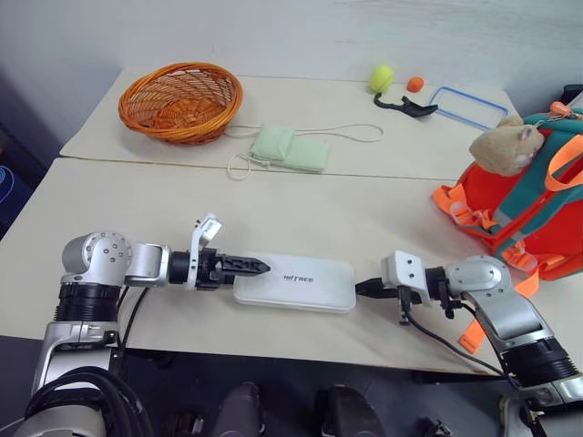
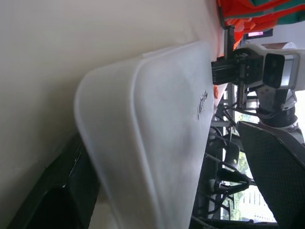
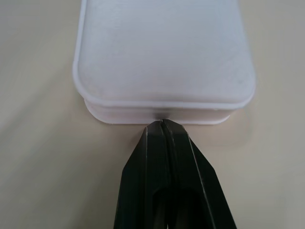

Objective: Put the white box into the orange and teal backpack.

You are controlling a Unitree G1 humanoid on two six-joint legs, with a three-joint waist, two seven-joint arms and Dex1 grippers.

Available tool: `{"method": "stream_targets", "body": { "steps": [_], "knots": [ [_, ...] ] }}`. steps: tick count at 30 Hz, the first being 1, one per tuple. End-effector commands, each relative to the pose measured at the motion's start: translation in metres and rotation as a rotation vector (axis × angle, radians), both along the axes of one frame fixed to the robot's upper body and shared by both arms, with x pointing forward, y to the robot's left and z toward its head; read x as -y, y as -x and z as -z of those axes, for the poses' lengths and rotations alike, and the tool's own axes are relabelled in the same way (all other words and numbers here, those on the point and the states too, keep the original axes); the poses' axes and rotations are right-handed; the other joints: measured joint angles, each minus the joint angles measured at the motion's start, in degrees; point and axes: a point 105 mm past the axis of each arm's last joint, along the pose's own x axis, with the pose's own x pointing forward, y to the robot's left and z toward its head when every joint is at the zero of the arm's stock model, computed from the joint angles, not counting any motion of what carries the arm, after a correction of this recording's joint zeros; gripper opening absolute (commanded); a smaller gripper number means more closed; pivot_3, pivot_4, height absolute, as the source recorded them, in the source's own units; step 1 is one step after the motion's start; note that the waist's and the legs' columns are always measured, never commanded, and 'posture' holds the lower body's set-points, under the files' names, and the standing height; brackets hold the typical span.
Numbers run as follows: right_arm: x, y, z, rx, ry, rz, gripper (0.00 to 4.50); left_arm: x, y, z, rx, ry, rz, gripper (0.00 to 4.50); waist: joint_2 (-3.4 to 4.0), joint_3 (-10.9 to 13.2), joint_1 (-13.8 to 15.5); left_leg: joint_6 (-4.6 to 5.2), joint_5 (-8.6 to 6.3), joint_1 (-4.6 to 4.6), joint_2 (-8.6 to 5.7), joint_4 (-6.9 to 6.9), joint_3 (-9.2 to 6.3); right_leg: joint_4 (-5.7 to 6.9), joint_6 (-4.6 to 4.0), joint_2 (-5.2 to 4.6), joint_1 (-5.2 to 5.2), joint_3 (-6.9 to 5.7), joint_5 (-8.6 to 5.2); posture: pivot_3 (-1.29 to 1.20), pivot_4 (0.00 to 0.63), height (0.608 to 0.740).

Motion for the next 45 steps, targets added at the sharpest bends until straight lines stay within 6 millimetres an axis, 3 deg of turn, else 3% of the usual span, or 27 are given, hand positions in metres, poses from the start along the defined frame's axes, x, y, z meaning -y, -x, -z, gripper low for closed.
{"method": "stream_targets", "body": {
  "steps": [1, 12, 15, 17, 19, 22, 25, 28, 30, 32, 35, 39, 45],
  "knots": [
    [-0.007, -0.002, -0.006, 0.036, -0.013, -0.018, 0.0, 0.011, 0.012, 0.009, -0.072, 0.035, 0.049, 4.27, 0.0, 0.0, -0.05, 0.0, 0.0, 0.0, 0.0, 0.0, 0.0, 0.0, 0.0, 0.0, 0.0, 0.0, 0.0, 0.0, 0.15, 0.74],
    [-0.001, 0.005, -0.008, 0.039, -0.033, 0.01, 0.0, 0.017, 0.025, 0.0, -0.05, 0.095, 0.095, 1.32, -0.01, 0.0, -0.18, -0.03, 0.01, 0.0, 0.05, -0.01, -0.01, -0.04, 0.0, 0.05, 0.01, 0.01, 0.0, 0.0, 0.15, 0.74],
    [0.009, 0.01, -0.015, 0.033, -0.099, 0.078, 0.0, 0.017, 0.021, -0.011, 0.023, 0.149, 0.051, 1.29, -0.01, 0.0, 0.02, -0.03, 0.01, -0.02, 0.04, -0.03, -0.02, -0.07, 0.0, 0.05, 0.01, -0.01, 0.0, 0.0, 0.15, 0.74],
    [0.019, 0.018, -0.036, -0.085, -0.357, 0.233, 0.0, 0.014, 0.017, -0.026, 0.218, 0.167, -0.003, 1.29, -0.02, 0.01, -0.02, -0.03, 0.01, -0.06, 0.04, -0.02, -0.04, -0.1, 0.0, 0.05, 0.0, -0.01, 0.0, 0.0, 0.15, 0.74],
    [0.034, 0.025, -0.049, -0.135, -0.496, 0.361, 0.35, 0.01, 0.021, -0.039, 0.393, 0.184, -0.017, 1.29, -0.02, 0.01, -0.03, -0.04, 0.01, -0.17, 0.08, -0.08, -0.09, -0.13, 0.0, 0.06, -0.07, -0.03, 0.0, 0.0, 0.15, 0.74],
    [0.072, 0.035, -0.051, -0.065, -0.512, 0.568, 1.22, 0.004, 0.032, -0.056, 0.65, 0.238, -0.003, 1.29, 0.01, 0.01, -0.01, -0.08, 0.03, -0.13, 0.09, -0.17, -0.04, -0.26, 0.0, 0.11, -0.05, -0.01, 0.0, 0.0, 0.15, 0.74],
    [0.119, 0.04, -0.055, 0.12, -0.536, 0.819, 2.17, 0.0, 0.039, -0.065, 0.882, 0.247, 0.013, 1.29, 0.01, 0.01, 0.05, -0.12, 0.02, -0.07, 0.1, -0.26, 0.01, -0.43, -0.04, 0.18, 0.07, -0.01, -0.02, 0.0, 0.15, 0.74],
    [0.164, 0.052, -0.053, 0.269, -0.511, 1.03, 3.19, -0.002, 0.04, -0.069, 1.005, 0.241, 0.013, 1.29, 0.01, 0.01, 0.1, -0.12, 0.01, -0.06, 0.09, -0.28, 0.09, -0.51, -0.04, 0.2, 0.08, 0.06, -0.02, 0.0, 0.15, 0.74],
    [0.181, 0.059, -0.049, 0.306, -0.494, 1.095, 3.9, -0.002, 0.043, -0.066, 1.038, 0.212, 0.044, 1.29, 0.02, 0.01, 0.05, -0.11, 0.01, -0.06, 0.08, -0.29, 0.09, -0.52, -0.04, 0.2, 0.09, 0.08, -0.02, 0.0, 0.15, 0.74],
    [0.186, 0.062, -0.049, 0.279, -0.551, 1.097, 4.49, -0.002, 0.049, -0.056, 1.059, 0.164, 0.122, 1.29, 0.03, 0.01, -0.17, -0.1, 0.01, -0.03, 0.09, -0.34, 0.1, -0.52, -0.04, 0.21, 0.1, 0.1, -0.02, 0.0, 0.15, 0.74],
    [0.19, 0.054, -0.057, 0.34, -0.527, 1.077, 4.49, -0.002, 0.051, -0.051, 1.07, 0.151, 0.152, 1.29, 0.11, 0.02, -0.84, -0.12, -0.01, 0.06, 0.16, -0.45, 0.19, -0.52, -0.04, 0.29, 0.09, 0.18, -0.02, 0.0, 0.15, 0.74],
    [0.181, 0.022, -0.078, 0.393, -0.61, 1.008, 4.49, 0.0, 0.049, -0.049, 1.081, 0.153, 0.149, 1.29, 0.14, 0.03, -1.8, -0.09, 0.0, 0.1, 0.17, -0.36, 0.2, -0.37, -0.04, 0.26, 0.09, 0.23, -0.02, 0.0, 0.15, 0.74],
    [0.154, -0.028, -0.086, 0.352, -0.65, 0.871, 4.49, 0.0, 0.051, -0.047, 1.083, 0.148, 0.121, 1.29, 0.18, 0.05, -1.53, -0.15, 0.04, 0.02, 0.21, -0.41, 0.16, -0.26, -0.04, 0.31, -0.09, 0.2, -0.02, 0.0, 0.15, 0.74]
  ]
}}
